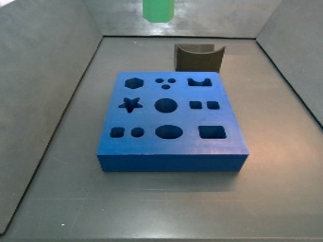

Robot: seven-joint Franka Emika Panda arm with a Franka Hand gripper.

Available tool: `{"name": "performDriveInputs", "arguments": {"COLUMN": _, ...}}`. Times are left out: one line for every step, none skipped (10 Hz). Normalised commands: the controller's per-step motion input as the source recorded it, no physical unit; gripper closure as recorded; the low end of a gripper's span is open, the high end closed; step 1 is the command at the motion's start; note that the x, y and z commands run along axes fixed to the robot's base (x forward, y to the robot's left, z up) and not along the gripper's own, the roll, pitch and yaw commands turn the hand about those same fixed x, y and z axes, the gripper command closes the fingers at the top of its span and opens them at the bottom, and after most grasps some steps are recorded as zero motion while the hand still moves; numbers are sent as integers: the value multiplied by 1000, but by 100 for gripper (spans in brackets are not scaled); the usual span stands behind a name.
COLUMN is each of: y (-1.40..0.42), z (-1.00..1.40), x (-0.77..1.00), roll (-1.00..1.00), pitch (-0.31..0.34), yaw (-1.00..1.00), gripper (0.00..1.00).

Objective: Insert the hexagon object.

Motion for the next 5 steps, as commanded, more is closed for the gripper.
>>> {"name": "performDriveInputs", "arguments": {"y": 126, "z": -1000, "x": -109, "roll": -84, "pitch": 0, "yaw": -1000, "gripper": 100}}
{"name": "performDriveInputs", "arguments": {"y": 126, "z": -1000, "x": -111, "roll": -83, "pitch": 0, "yaw": -1000, "gripper": 100}}
{"name": "performDriveInputs", "arguments": {"y": 134, "z": -1000, "x": -114, "roll": -81, "pitch": 0, "yaw": -1000, "gripper": 100}}
{"name": "performDriveInputs", "arguments": {"y": 151, "z": -1000, "x": -146, "roll": -59, "pitch": 0, "yaw": -951, "gripper": 100}}
{"name": "performDriveInputs", "arguments": {"y": 423, "z": -1000, "x": -269, "roll": -17, "pitch": 0, "yaw": -631, "gripper": 100}}
